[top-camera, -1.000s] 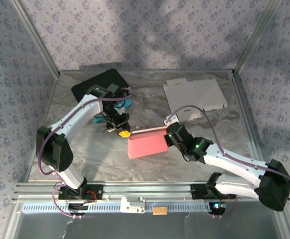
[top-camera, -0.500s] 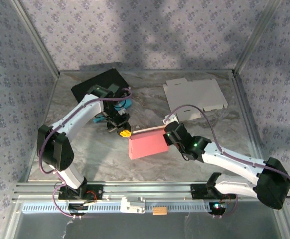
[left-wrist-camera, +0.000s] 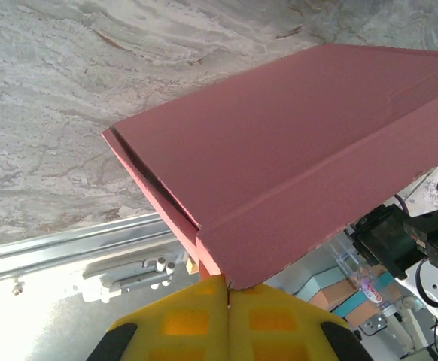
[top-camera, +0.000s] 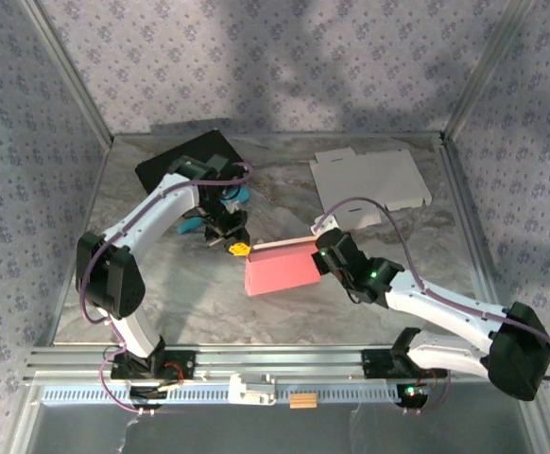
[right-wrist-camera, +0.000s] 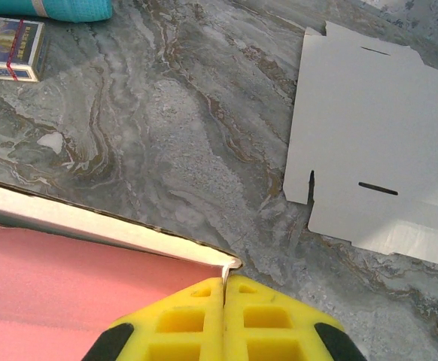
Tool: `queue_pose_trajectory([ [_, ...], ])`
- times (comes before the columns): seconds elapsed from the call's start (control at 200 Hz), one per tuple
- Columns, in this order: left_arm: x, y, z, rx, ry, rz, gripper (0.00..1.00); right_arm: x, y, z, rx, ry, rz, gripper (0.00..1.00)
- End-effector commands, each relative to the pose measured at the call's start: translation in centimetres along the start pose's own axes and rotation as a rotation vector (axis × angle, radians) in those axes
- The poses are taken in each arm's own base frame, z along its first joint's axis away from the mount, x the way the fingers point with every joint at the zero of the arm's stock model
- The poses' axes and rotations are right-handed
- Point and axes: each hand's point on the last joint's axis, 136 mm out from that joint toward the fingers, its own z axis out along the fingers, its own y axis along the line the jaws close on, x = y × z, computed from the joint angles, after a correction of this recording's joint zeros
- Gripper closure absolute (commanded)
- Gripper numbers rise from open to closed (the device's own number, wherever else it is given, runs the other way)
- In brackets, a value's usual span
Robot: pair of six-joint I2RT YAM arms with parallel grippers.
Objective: Fold the paper box
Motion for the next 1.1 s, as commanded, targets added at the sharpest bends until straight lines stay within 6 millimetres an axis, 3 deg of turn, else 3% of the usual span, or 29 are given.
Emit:
queue_pose_trajectory([
  [0.0,-1.0,-2.1,0.0,0.077,-0.009,0.069,1.0,-3.1,1.7,-0.9,-0.097,-0.093,0.024,1.0],
  [0.14,-0.7,-1.9,0.2,0.084,0.018,0.045,1.0,-2.6,1.6,-0.6,-0.084,-0.073,0.021,1.0],
  [0.56,-0.7,-1.9,0.1,0.063,0.043,0.026,1.0,-4.1,2.6,-0.2,-0.089,-0.095,-0.024,1.0],
  [0.914,-0.8,-1.7,-0.9,0.073,0.04,0.003,1.0,-3.3,1.2,-0.3,-0.069,-0.094,-0.018,1.0],
  [1.094,-1.0,-2.1,-0.3,0.093,0.048,-0.016,1.0,-3.9,2.0,0.0,-0.091,-0.097,-0.028,1.0],
])
